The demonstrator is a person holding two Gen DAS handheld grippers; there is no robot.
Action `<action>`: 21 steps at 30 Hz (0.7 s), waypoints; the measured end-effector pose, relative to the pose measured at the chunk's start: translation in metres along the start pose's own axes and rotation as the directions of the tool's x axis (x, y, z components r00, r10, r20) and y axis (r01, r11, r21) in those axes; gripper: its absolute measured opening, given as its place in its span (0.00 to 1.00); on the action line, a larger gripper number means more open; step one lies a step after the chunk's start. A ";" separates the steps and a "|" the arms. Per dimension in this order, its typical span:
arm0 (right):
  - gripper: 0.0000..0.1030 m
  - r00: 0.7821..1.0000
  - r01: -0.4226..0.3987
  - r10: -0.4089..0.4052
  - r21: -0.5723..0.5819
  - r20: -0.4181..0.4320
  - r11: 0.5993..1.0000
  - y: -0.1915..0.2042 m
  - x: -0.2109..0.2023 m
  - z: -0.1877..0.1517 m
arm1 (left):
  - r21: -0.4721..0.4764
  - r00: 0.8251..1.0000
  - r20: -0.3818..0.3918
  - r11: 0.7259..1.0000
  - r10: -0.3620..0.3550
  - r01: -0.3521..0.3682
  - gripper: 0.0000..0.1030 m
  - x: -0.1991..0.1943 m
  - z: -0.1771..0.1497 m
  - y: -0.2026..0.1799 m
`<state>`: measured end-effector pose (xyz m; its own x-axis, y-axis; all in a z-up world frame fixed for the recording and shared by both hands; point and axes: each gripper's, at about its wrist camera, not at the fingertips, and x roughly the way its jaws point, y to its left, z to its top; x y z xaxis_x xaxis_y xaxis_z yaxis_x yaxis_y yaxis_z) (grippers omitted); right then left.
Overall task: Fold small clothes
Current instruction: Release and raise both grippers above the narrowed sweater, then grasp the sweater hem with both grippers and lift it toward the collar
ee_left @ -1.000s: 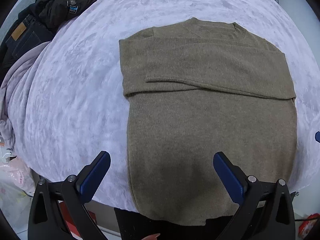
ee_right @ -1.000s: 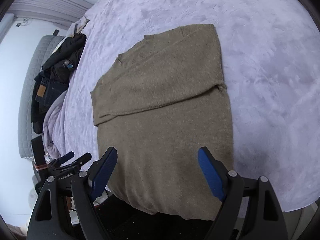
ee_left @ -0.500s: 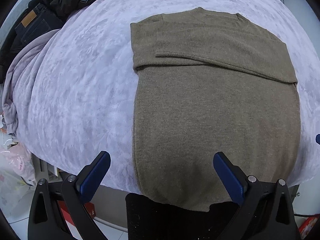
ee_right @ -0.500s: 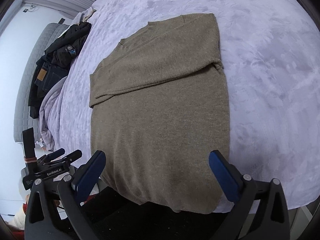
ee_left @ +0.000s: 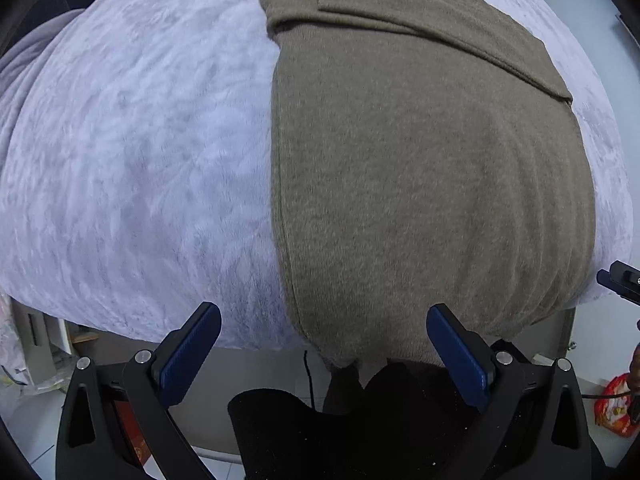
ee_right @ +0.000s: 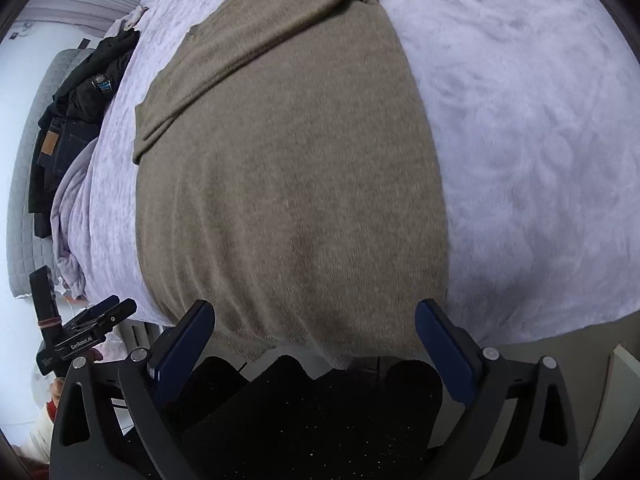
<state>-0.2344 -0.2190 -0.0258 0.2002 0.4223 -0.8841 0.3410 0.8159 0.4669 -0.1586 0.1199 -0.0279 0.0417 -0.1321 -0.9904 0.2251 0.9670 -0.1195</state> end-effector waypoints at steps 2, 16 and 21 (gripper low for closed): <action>0.92 1.000 -0.024 0.024 0.001 -0.017 1.000 -0.008 0.009 -0.010 | 0.020 0.998 -0.021 0.998 -0.053 0.053 1.00 0.013 -0.009 0.004; 0.90 0.993 -0.096 0.093 -0.036 -0.078 0.995 -0.066 0.048 -0.028 | 0.085 0.952 -0.056 0.948 -0.302 0.306 1.00 0.060 -0.021 -0.009; 0.91 0.957 -0.263 0.251 -0.073 -0.142 0.962 -0.054 0.061 -0.022 | 0.112 0.918 -0.066 0.911 -0.391 0.396 1.00 0.059 -0.021 -0.017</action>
<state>-0.2609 -0.2282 -0.1053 0.1466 0.6653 -0.7321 0.2087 0.7026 0.6803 -0.1803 0.1001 -0.0856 -0.1144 -0.4846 -0.8672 0.3309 0.8045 -0.4932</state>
